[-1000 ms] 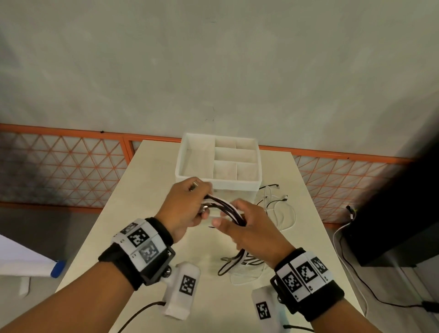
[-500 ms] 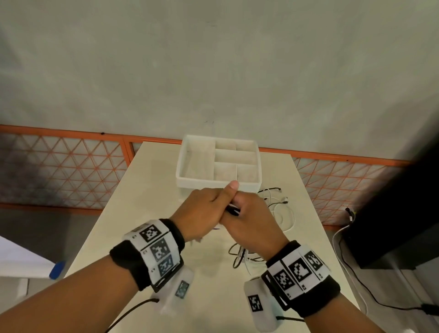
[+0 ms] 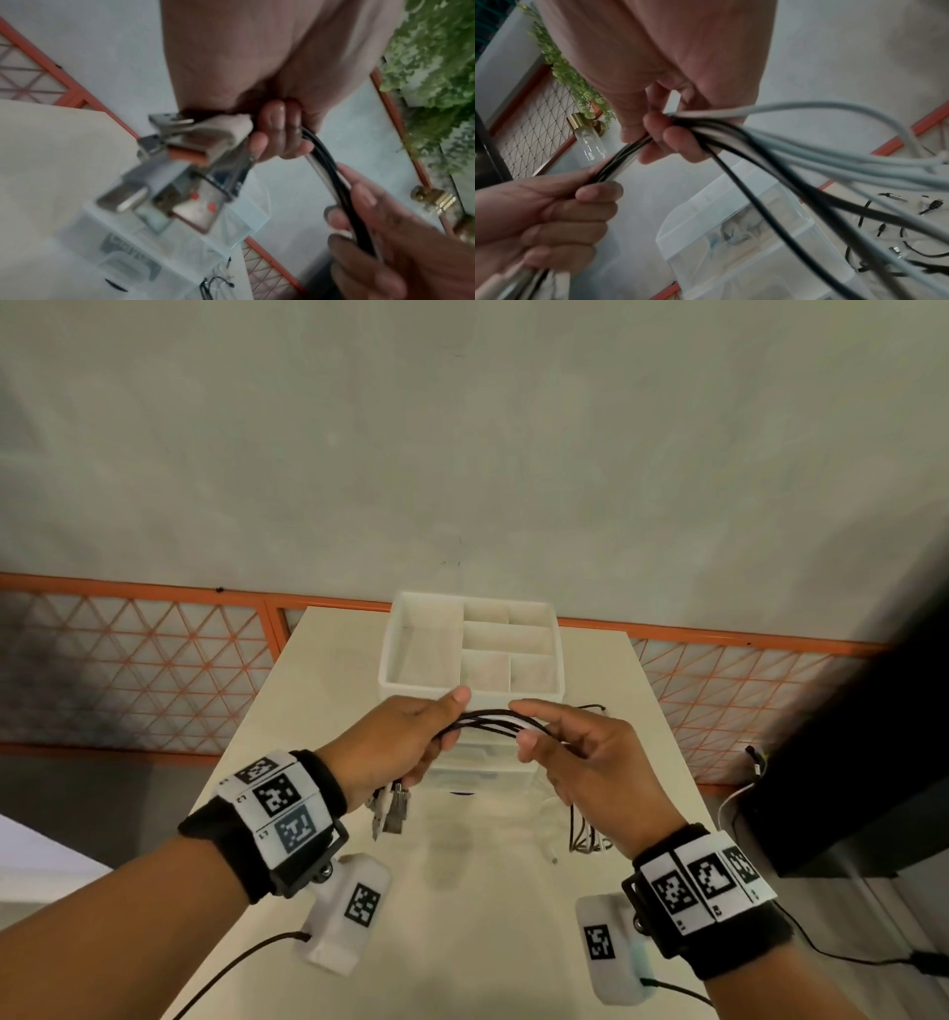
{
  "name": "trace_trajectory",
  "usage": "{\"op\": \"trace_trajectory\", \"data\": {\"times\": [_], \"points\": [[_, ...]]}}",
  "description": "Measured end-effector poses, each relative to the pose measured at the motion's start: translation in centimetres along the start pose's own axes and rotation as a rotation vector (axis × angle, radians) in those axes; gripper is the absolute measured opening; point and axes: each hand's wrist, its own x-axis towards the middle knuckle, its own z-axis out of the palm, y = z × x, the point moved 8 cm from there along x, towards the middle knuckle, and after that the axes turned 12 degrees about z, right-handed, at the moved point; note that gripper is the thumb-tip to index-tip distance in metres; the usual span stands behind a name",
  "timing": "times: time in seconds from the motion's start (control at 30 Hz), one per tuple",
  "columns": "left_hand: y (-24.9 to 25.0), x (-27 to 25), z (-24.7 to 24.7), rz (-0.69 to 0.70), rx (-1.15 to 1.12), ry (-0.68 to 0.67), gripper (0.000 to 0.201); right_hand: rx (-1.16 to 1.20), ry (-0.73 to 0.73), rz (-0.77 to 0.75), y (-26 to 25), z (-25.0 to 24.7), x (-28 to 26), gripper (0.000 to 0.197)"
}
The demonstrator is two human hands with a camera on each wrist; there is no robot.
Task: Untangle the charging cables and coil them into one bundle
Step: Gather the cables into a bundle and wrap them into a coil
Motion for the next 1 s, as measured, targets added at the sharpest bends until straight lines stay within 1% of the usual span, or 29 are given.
{"op": "trace_trajectory", "data": {"times": [0.03,0.1,0.17,0.2,0.23,0.3,0.37,0.47,0.5,0.53,0.57,0.6,0.63,0.67,0.7,0.73,0.8,0.87,0.9,0.93,1.0], "points": [[0.1,0.2,-0.4,-0.001,-0.031,0.039,0.052,0.007,-0.019,0.008,0.2,0.1,0.0,0.027],[0.0,0.2,-0.7,-0.021,-0.113,0.064,0.050,0.017,-0.033,0.013,0.4,0.0,-0.2,0.029],[-0.1,0.0,-0.4,-0.037,-0.143,0.039,0.050,-0.028,-0.031,-0.012,0.3,0.0,-0.4,0.032],[-0.2,-0.1,-0.2,-0.035,-0.110,0.016,0.049,-0.063,-0.026,-0.027,0.2,0.0,-0.5,0.035],[-0.2,-0.2,0.0,-0.024,-0.053,-0.011,0.048,-0.120,-0.003,-0.057,0.2,0.0,-0.5,0.037],[-0.1,-0.5,0.3,-0.001,0.023,-0.060,0.045,-0.280,0.079,-0.171,-0.1,-0.1,-0.7,0.037],[-0.1,-0.5,0.4,-0.004,-0.013,-0.074,0.046,-0.355,0.148,-0.255,-0.2,0.0,-1.0,0.031],[0.1,-0.3,0.9,-0.023,-0.084,-0.083,0.047,-0.367,0.234,-0.330,-0.8,-0.3,-1.0,0.022],[0.2,-0.2,1.0,-0.023,-0.082,-0.095,0.046,-0.382,0.249,-0.316,-0.8,-0.3,-0.8,0.016],[0.4,-0.2,0.9,-0.016,-0.071,-0.105,0.045,-0.398,0.230,-0.271,-0.5,-0.2,-0.5,0.012],[0.6,-0.1,0.6,0.002,-0.064,-0.105,0.043,-0.398,0.174,-0.197,0.3,-0.2,0.0,0.016],[0.8,0.0,0.0,0.022,-0.071,-0.083,0.042,-0.359,0.096,-0.095,1.3,-0.3,0.3,0.028],[1.0,0.0,-0.9,0.042,-0.100,-0.041,0.041,-0.270,0.020,0.020,2.3,-0.6,0.4,0.040],[1.1,0.2,-1.8,0.056,-0.143,0.015,0.040,-0.165,-0.027,0.106,3.0,-1.1,0.3,0.045],[1.1,0.3,-2.5,0.065,-0.192,0.073,0.039,-0.064,-0.051,0.138,3.2,-1.5,0.1,0.042],[1.0,0.4,-3.0,0.067,-0.243,0.129,0.039,0.008,-0.044,0.128,3.0,-1.9,-0.1,0.036],[0.7,0.4,-2.8,0.052,-0.324,0.214,0.038,0.121,0.015,0.068,2.2,-2.3,-0.4,0.027],[1.1,0.3,-1.5,0.057,-0.338,0.229,0.040,0.199,0.083,-0.003,1.0,-1.9,-0.5,0.024],[1.4,0.3,-0.6,0.062,-0.283,0.200,0.044,0.206,0.102,-0.051,0.0,-1.3,-0.8,0.023],[1.6,0.2,0.4,0.061,-0.192,0.146,0.053,0.187,0.112,-0.119,-1.0,-0.6,-1.2,0.023],[2.1,0.0,2.5,0.068,-0.016,0.006,0.083,0.096,0.115,-0.248,-2.7,1.4,-2.2,0.024]]}}
